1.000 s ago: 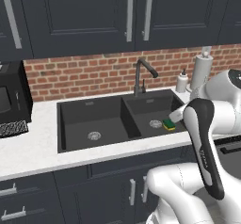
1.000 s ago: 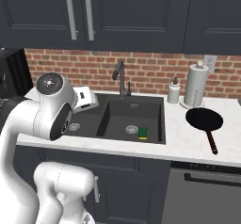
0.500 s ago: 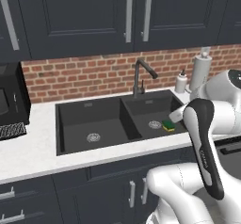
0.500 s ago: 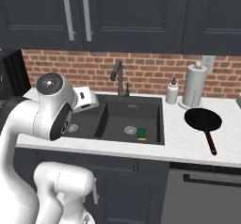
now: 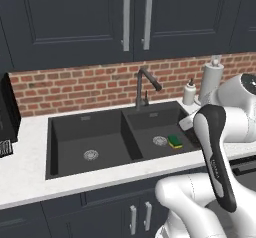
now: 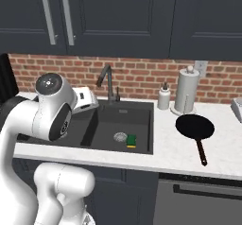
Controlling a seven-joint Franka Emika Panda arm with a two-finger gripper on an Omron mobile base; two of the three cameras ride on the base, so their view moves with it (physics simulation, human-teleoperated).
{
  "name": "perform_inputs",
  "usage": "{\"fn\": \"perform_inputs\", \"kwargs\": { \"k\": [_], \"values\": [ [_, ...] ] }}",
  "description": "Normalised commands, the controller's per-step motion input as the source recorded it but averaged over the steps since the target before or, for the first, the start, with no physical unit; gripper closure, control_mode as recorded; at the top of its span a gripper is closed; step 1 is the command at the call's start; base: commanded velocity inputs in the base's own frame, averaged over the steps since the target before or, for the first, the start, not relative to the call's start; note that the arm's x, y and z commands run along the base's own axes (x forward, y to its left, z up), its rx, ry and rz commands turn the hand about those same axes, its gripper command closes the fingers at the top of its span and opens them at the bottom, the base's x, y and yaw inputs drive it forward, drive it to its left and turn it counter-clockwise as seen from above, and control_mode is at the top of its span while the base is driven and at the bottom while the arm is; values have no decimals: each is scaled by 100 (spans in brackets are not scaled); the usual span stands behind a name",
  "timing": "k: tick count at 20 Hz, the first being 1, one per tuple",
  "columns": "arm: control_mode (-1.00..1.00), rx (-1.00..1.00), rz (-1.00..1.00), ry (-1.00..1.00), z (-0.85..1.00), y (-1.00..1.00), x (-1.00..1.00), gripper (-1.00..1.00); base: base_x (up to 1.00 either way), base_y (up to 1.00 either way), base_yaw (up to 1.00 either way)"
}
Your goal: Pick the pan and sponge and place them into the sink. Then turn on the water.
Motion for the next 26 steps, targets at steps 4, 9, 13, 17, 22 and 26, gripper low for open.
{"fn": "perform_inputs", "kwargs": {
  "k": [4,9,13,17,22,26],
  "values": [
    [100,0,0,0,0,0,0,-100,24,-70,0],
    [100,0,0,0,0,0,0,-100,16,-48,-1],
    [100,0,0,0,0,0,0,-100,24,-1,0],
    [100,0,0,0,0,0,0,-100,20,4,0],
    [100,0,0,0,0,0,0,-100,35,0,0],
    [100,0,0,0,0,0,0,-100,42,0,0]
  ]
}}
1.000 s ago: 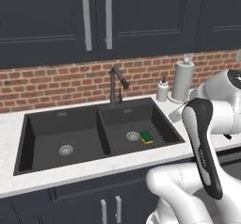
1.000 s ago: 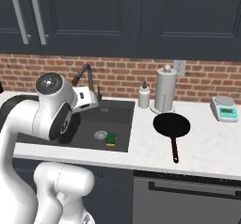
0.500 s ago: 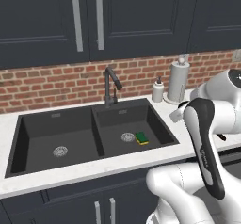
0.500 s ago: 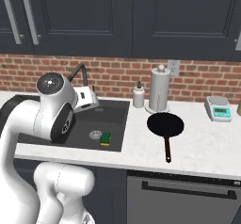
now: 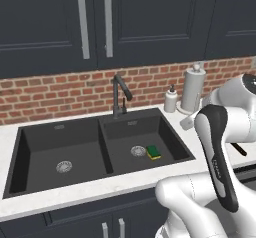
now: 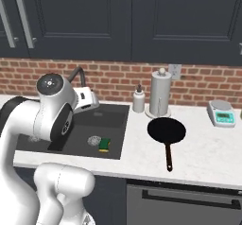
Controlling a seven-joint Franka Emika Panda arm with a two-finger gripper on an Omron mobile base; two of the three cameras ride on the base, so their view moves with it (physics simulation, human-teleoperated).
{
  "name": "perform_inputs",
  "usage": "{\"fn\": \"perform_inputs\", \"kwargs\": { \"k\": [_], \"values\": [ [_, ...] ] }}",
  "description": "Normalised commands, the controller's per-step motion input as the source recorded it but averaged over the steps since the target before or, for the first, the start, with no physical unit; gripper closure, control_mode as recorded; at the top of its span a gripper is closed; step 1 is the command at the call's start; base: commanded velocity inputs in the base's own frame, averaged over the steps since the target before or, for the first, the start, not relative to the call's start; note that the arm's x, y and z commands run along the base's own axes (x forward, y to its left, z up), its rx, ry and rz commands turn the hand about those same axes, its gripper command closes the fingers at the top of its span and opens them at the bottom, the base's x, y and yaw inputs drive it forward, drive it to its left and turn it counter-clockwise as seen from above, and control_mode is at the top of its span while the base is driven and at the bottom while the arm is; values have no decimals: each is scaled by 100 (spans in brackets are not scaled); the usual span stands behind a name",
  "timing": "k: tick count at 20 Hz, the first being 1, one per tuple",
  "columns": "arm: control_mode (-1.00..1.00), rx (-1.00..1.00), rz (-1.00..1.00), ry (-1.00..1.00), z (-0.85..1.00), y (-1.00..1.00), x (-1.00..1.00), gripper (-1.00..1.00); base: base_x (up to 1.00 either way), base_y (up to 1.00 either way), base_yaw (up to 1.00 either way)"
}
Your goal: Pick the pan and sponge and place them into the sink. Then turn on the water.
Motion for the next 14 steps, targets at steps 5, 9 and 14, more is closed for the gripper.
{"fn": "perform_inputs", "kwargs": {
  "k": [5,9,14],
  "values": [
    [100,0,0,0,0,0,0,-100,36,0,0],
    [100,0,0,0,0,0,0,-100,25,1,0],
    [100,0,0,0,0,0,0,-100,14,0,0]
  ]
}}
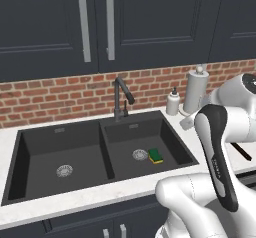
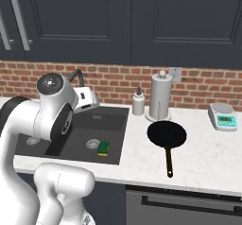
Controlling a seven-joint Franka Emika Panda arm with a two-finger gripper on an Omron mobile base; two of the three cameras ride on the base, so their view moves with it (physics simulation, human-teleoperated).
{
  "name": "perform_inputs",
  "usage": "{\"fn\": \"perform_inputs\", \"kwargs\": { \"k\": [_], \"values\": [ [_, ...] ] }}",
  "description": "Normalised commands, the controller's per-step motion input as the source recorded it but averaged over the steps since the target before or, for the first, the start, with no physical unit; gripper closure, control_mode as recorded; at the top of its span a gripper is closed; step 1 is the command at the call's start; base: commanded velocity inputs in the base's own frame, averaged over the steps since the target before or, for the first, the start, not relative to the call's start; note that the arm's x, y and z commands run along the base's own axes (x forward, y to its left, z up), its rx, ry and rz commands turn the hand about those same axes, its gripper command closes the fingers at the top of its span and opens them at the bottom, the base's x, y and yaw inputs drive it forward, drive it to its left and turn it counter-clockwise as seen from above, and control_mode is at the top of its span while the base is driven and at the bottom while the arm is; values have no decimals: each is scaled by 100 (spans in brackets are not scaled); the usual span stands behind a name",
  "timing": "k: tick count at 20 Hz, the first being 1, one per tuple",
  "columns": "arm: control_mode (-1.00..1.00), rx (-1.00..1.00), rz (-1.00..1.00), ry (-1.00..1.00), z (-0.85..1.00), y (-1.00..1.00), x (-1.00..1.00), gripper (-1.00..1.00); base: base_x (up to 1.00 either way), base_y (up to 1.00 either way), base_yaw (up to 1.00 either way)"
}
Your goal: Pick the pan and sponge and place them into the sink. Then turn on the water.
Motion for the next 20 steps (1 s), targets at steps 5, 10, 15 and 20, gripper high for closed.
{"fn": "perform_inputs", "kwargs": {
  "k": [5,10,15,20],
  "values": [
    [-100,0,0,1,-6,-4,0,-100,1,0,0],
    [-100,0,-7,9,-8,-49,0,-100,0,0,0],
    [-100,1,-18,20,-5,-81,0,-100,0,0,0],
    [-100,1,-22,19,-16,-77,0,-100,0,0,0]
  ]
}}
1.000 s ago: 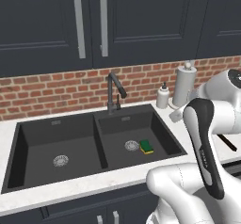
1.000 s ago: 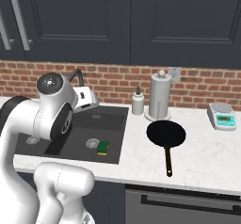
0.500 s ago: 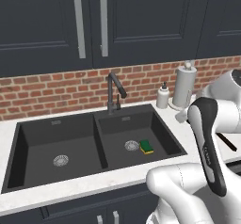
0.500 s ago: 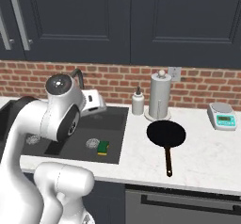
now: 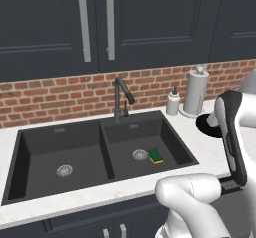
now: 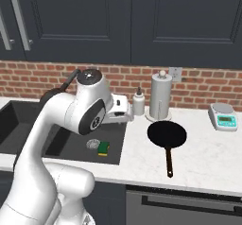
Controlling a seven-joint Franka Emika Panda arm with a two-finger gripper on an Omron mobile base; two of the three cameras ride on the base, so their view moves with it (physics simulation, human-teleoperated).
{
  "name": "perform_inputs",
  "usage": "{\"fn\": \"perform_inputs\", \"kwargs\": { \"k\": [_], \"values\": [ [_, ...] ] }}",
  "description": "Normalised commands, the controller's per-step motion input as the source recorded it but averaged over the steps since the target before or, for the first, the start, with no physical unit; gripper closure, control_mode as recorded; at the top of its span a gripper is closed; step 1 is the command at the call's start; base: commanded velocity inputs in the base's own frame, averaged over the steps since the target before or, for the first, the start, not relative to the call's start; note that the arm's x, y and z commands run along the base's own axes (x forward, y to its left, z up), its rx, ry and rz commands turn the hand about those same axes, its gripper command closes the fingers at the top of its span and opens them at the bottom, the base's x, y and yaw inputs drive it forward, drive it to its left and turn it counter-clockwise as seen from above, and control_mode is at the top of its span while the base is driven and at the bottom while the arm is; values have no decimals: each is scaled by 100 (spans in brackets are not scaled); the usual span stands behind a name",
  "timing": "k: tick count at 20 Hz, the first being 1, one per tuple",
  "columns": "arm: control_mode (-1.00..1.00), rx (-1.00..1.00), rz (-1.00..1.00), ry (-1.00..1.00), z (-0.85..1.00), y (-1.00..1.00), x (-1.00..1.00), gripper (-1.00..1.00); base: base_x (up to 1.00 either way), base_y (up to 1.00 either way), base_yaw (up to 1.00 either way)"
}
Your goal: Pick the pan and sponge and place them into the sink. Then turn on the water.
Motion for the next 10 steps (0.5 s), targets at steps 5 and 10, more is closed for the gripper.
{"fn": "perform_inputs", "kwargs": {
  "k": [5,10],
  "values": [
    [-100,-1,-22,16,-34,-66,7,-100,0,0,0],
    [-100,-3,-13,0,-39,-28,19,-100,0,0,0]
  ]
}}
